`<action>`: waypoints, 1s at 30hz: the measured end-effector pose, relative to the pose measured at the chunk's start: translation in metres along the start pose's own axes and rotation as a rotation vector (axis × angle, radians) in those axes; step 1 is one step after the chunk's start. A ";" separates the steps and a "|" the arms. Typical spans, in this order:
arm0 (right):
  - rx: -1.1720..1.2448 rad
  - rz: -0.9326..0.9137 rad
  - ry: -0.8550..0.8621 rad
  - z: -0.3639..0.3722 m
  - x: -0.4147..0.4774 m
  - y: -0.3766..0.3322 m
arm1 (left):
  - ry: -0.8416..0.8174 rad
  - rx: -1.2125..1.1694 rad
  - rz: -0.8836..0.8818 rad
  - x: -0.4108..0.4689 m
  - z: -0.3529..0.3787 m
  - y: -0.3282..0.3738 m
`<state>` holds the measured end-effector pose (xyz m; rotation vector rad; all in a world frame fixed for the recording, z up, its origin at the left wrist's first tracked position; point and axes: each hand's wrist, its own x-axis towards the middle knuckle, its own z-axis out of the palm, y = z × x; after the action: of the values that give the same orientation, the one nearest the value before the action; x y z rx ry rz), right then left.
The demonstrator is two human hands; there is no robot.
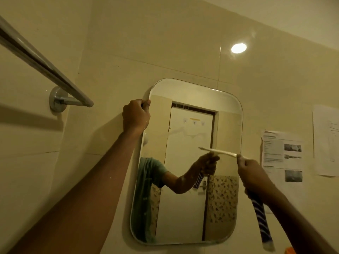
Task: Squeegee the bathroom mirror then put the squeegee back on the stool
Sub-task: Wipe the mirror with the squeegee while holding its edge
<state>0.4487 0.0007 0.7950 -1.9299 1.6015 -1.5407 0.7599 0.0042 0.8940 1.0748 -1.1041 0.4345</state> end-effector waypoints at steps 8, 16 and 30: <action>0.132 -0.123 0.051 -0.041 0.035 -0.066 | -0.060 -0.041 -0.019 -0.009 -0.008 -0.001; 0.007 -0.335 0.102 -0.024 0.043 -0.058 | -0.131 0.157 -0.098 -0.014 -0.009 -0.006; -0.037 -0.410 0.201 -0.041 0.082 -0.113 | -0.088 0.155 -0.053 -0.014 -0.005 -0.013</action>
<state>0.4738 -0.0029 0.9385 -2.2969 1.3670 -1.9229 0.7664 0.0057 0.8756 1.2671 -1.1307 0.4390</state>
